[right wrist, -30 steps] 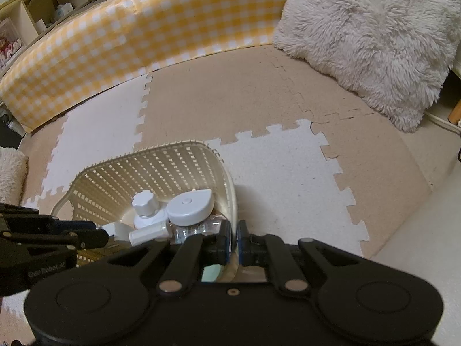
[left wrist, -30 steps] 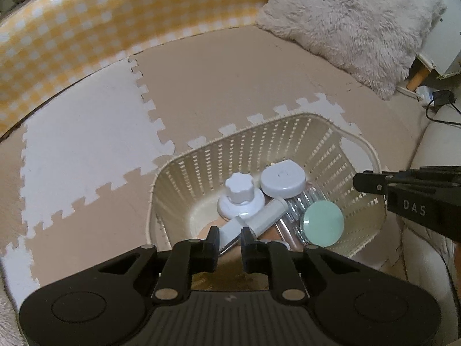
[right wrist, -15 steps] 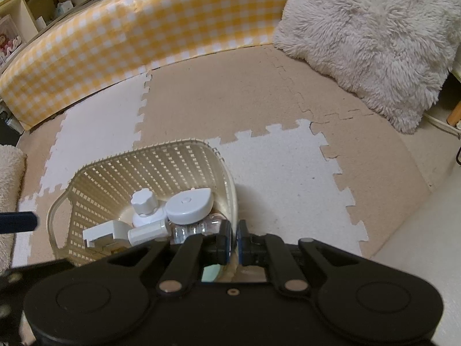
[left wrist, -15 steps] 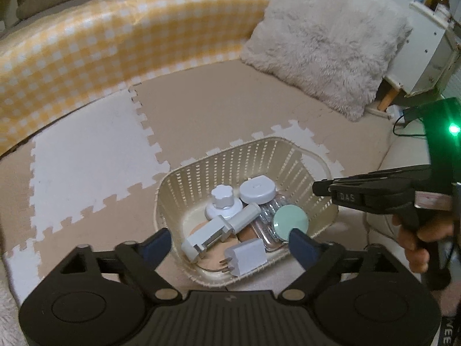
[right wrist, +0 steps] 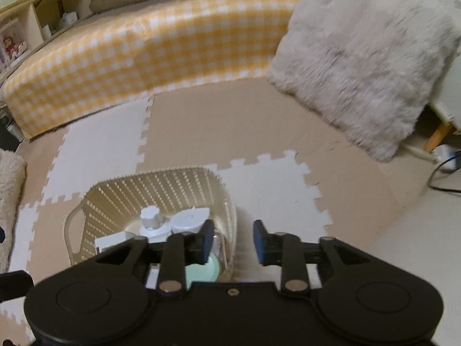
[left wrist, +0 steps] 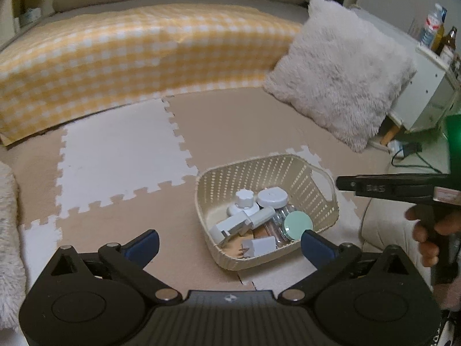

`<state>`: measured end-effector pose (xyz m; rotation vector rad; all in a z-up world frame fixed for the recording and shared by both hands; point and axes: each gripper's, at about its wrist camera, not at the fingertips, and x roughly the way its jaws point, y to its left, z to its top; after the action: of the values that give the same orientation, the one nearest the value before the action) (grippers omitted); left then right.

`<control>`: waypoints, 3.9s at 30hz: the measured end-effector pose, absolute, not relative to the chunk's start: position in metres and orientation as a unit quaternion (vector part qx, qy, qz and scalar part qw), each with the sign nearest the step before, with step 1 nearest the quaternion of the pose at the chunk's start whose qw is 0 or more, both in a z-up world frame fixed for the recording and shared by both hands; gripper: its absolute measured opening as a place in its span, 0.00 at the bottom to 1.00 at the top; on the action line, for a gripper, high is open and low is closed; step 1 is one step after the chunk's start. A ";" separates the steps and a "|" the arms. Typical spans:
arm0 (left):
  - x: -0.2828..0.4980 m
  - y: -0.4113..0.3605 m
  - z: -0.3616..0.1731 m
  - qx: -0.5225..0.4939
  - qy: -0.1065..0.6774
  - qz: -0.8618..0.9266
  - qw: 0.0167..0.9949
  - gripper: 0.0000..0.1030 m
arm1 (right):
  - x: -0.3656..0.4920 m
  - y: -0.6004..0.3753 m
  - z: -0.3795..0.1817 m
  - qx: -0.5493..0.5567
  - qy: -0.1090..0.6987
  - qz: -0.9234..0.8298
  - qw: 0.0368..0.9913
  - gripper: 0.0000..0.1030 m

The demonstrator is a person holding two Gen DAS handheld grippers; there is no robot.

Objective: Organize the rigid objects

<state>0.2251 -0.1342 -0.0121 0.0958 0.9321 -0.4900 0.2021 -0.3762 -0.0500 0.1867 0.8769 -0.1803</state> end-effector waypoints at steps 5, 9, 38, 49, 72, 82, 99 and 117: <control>0.208 -0.116 0.006 0.029 0.412 -0.229 0.881 1.00 | 0.168 -0.367 -0.010 0.108 0.376 -0.086 0.916 0.48; 0.194 -0.102 0.021 0.016 0.384 -0.224 0.895 1.00 | 0.139 -0.355 0.012 0.107 0.349 -0.090 0.927 0.62; 0.103 -0.042 0.019 0.047 0.281 -0.151 0.946 1.00 | 0.012 -0.278 0.017 0.025 0.244 -0.132 0.960 1.00; 0.093 -0.044 0.011 0.059 0.263 -0.145 0.952 1.00 | 0.005 -0.268 0.010 0.008 0.228 -0.136 0.964 1.00; 0.092 -0.042 0.007 0.052 0.264 -0.142 0.953 1.00 | 0.000 -0.267 0.008 0.007 0.219 -0.136 0.966 1.00; 0.092 -0.038 0.006 0.050 0.264 -0.140 0.953 1.00 | 0.000 -0.267 0.007 0.007 0.219 -0.135 0.966 1.00; 0.092 -0.038 0.006 0.051 0.265 -0.140 0.953 1.00 | 0.000 -0.267 0.007 0.006 0.219 -0.135 0.966 1.00; 0.092 -0.038 0.006 0.051 0.265 -0.139 0.953 1.00 | 0.000 -0.267 0.007 0.006 0.219 -0.135 0.966 1.00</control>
<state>0.0920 -0.0375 0.0055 0.1030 0.5376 -0.2818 -0.0002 -0.2670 0.0074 0.0130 0.4439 -0.2733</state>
